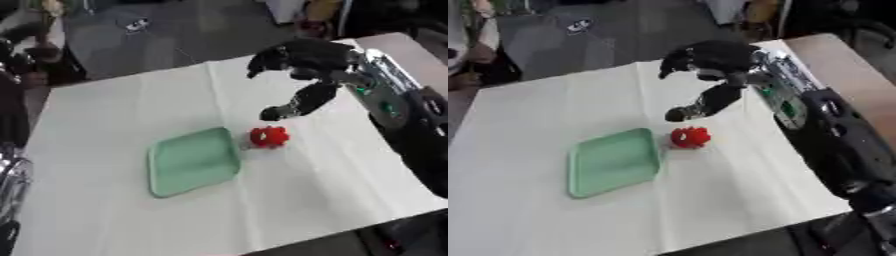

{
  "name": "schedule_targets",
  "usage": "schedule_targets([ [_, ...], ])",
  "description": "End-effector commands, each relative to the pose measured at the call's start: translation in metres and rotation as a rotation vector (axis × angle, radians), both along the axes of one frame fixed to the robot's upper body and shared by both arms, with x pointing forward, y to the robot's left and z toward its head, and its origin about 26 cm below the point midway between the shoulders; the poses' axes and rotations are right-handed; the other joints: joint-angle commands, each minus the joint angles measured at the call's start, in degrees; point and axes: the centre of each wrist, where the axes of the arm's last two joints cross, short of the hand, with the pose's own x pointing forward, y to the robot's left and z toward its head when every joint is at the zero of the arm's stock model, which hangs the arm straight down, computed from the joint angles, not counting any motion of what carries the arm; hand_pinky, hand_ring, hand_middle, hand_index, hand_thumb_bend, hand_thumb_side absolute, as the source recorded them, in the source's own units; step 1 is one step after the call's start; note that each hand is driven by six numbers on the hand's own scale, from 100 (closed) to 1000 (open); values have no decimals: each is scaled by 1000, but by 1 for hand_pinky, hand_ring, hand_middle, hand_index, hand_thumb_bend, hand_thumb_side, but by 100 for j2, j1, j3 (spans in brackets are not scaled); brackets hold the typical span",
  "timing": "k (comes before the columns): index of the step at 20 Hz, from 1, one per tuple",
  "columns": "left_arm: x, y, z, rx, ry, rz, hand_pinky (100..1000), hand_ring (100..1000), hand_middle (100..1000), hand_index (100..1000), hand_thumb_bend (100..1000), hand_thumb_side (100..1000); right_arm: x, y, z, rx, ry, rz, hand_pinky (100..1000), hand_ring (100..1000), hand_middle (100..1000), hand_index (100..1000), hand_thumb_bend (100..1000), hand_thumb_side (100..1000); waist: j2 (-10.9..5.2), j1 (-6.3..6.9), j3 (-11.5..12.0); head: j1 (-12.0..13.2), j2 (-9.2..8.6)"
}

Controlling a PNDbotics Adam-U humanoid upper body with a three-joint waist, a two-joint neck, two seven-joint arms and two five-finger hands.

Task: Pick up objects on the table and place them in the box.

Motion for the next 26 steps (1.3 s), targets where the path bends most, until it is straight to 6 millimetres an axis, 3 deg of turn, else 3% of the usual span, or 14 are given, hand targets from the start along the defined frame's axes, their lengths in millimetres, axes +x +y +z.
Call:
schedule_targets([
  [1, -1, 0, 9, 10, -32, -6, 632, 730, 853, 903, 328, 906, 0, -4, 7, -14, -17, 6, 800, 825, 804, 849, 635, 1000, -49, -19, 3, 81, -18],
  [10, -1, 0, 10, 11, -35, -9, 633, 730, 853, 901, 329, 906, -2, 19, -11, -48, 42, 83, 790, 816, 786, 841, 632, 1000, -53, -16, 25, 9, -33],
  [11, -1, 0, 10, 11, -36, -9, 633, 730, 853, 901, 326, 902, -2, 20, -13, -57, 46, 85, 791, 817, 786, 841, 673, 1000, -53, -15, 27, 8, -34],
  [13, -1, 0, 10, 11, -35, -8, 632, 729, 853, 901, 329, 906, -3, 22, -16, -75, 52, 88, 794, 819, 788, 842, 626, 1000, -50, -14, 31, 17, -42],
  [21, -1, 1, 9, 14, -31, -8, 631, 729, 853, 901, 330, 906, 2, 23, -23, -114, 83, 68, 800, 822, 785, 840, 646, 1000, -50, -9, 39, -5, -42],
  [26, -1, 0, 9, 14, -29, -10, 631, 728, 853, 901, 329, 906, 12, 20, -45, -169, 149, 17, 798, 822, 785, 839, 663, 1000, -48, -3, 54, -19, -78],
])
